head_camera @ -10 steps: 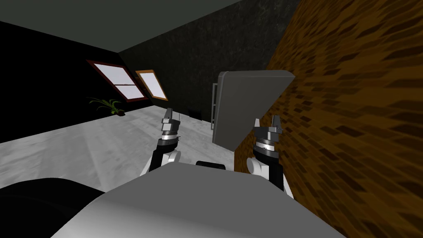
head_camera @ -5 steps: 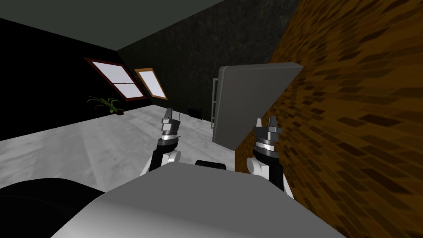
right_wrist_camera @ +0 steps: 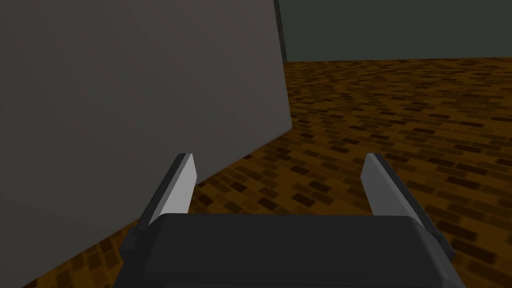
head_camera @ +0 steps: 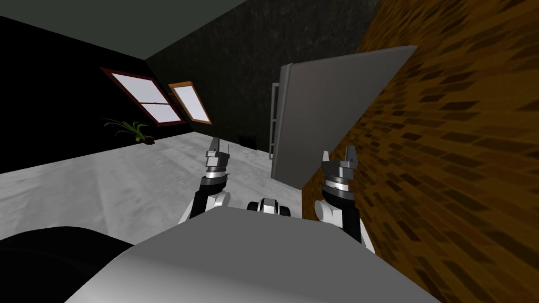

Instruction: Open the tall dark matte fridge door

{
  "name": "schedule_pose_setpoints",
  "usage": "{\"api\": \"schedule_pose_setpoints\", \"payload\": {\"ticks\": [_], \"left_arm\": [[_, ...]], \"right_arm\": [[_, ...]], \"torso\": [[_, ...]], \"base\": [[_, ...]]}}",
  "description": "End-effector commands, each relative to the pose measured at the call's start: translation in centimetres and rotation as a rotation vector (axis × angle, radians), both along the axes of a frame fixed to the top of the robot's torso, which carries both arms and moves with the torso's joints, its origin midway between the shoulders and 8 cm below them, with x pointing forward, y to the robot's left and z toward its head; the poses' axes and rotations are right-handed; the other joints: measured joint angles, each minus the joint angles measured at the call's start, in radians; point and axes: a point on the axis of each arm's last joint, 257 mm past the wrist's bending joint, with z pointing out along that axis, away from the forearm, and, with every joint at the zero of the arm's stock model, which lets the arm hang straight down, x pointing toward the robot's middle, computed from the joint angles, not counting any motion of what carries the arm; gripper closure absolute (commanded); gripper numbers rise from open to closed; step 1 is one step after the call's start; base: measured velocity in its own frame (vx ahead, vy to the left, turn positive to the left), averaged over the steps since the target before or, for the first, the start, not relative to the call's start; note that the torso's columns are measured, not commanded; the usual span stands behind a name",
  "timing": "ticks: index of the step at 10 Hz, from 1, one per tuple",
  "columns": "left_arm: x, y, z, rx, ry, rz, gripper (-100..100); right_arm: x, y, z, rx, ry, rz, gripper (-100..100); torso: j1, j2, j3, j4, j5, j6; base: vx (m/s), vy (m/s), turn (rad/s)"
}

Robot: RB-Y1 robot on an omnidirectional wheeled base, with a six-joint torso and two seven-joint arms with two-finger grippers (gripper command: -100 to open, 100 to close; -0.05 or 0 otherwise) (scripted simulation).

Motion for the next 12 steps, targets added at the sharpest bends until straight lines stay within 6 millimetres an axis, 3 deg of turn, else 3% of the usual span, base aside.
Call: {"api": "schedule_pose_setpoints", "payload": {"ticks": [1, 7, 12], "left_arm": [[0.0, 0.0, 0.0, 0.0, 0.0, 0.0, 0], [0.0, 0.0, 0.0, 0.0, 0.0, 0.0, 0], [0.0, 0.0, 0.0, 0.0, 0.0, 0.0, 0]], "right_arm": [[1.2, 0.9, -0.9, -0.1, 0.029, 0.001, -100], [5.2, 2.6, -3.2, -0.39, 0.09, -0.049, -100], [9.4, 2.7, -5.2, -0.695, 0.123, -0.143, -100]], "torso": [[0.002, 0.008, -0.02, 0.009, 0.001, 0.0], [-0.002, 0.013, -0.025, 0.014, 0.0, 0.0], [-0.001, 0.013, -0.025, 0.014, 0.0, 0.0]], "base": [[0.073, 0.105, -0.028], [0.098, 0.162, -0.047], [0.107, 0.214, -0.06]]}}
